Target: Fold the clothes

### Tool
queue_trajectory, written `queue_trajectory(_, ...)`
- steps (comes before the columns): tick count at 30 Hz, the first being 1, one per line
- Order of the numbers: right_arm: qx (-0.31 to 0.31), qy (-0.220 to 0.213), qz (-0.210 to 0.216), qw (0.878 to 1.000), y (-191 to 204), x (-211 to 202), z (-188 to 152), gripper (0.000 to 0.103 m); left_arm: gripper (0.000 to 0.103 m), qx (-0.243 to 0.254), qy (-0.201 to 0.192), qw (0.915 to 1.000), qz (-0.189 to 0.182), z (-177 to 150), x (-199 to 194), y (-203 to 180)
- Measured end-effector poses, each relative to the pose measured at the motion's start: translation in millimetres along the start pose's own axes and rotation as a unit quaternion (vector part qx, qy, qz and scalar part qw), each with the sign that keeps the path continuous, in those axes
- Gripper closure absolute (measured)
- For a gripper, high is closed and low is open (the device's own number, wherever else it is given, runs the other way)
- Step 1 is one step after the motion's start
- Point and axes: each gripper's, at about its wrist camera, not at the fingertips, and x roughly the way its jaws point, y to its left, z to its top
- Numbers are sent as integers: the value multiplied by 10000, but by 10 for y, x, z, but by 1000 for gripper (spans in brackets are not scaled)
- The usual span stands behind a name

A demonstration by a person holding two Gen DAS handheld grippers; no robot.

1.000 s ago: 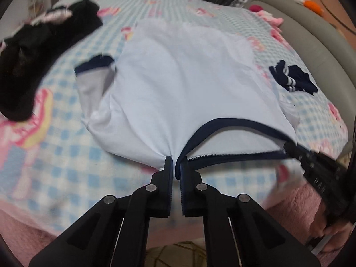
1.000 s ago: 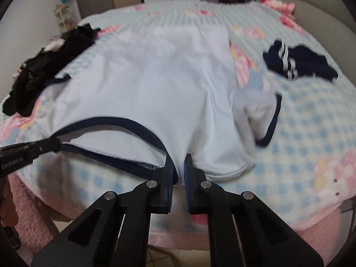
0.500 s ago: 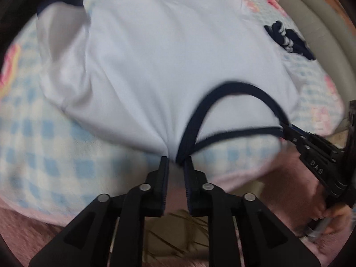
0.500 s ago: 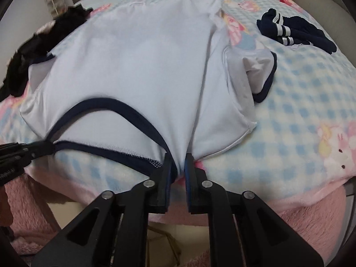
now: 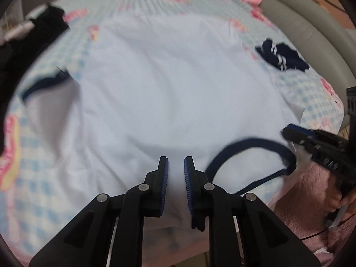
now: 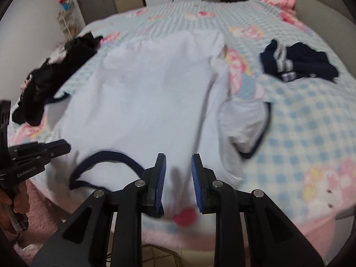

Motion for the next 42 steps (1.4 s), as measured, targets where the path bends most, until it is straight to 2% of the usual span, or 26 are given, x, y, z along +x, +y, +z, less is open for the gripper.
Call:
queue_trajectory(3, -2, 296, 8, 9996, 30, 211, -158, 80, 87, -231, 261, 9993, -99, -112, 117, 78)
queue_trajectory(8, 262, 439, 158, 9986, -62, 229, -455, 80, 87, -539, 327, 9978, -205, -431, 75, 211)
queue_trajectory(13, 124, 526, 108, 9985, -79, 88, -594, 81, 86, -348, 463, 9980, -250, -611, -72, 126)
queue_trajectory(16, 87, 369, 219, 9990, -79, -114, -510, 81, 86, -360, 194, 9979, -510, -567, -259, 127)
queue_trajectory(18, 100, 171, 339, 9992, -79, -226, -394, 80, 84, -276, -56, 9980, -559, -497, -348, 90)
queue_trajectory(20, 36, 91, 330, 9994, -40, -193, -284, 80, 79, -257, 25, 9985, -482, -429, -228, 51)
queue_trajectory(23, -132, 56, 240, 9996, 46, -56, -147, 80, 79, -231, 157, 9990, -362, -327, -42, -7)
queue_trajectory(24, -194, 131, 151, 9996, 123, 52, -145, 80, 79, -215, 351, 9990, -181, -374, 52, -18)
queue_trajectory(26, -240, 524, -51, 9983, 235, 297, -223, 80, 79, -152, 440, 9989, -64, -491, 99, -23)
queue_trajectory(27, -209, 577, -52, 9981, 223, 315, -287, 80, 79, -177, 411, 9989, -99, -543, 68, -7)
queue_trajectory(32, 25, 538, 229, 9983, 101, 124, -484, 80, 78, -419, 363, 9974, -463, -599, -56, 70)
queue_trajectory(34, 80, 510, 362, 9980, 58, 1, -428, 80, 78, -314, 264, 9981, -470, -522, -136, 76)
queue_trajectory(37, 78, 193, 350, 9992, -10, -203, -219, 79, 78, -489, 107, 9974, -517, -351, -140, 209)
queue_trajectory(39, 145, 29, 291, 9995, -89, -289, -119, 69, 75, -611, 2, 9966, -549, -236, -142, 300)
queue_trajectory(41, 345, 12, 192, 9992, -220, -293, -124, 67, 74, -732, -103, 9956, -581, -121, -143, 391)
queue_trajectory(42, 445, 3, 143, 9989, -286, -295, -127, 67, 74, -770, 98, 9960, -448, -105, -52, 431)
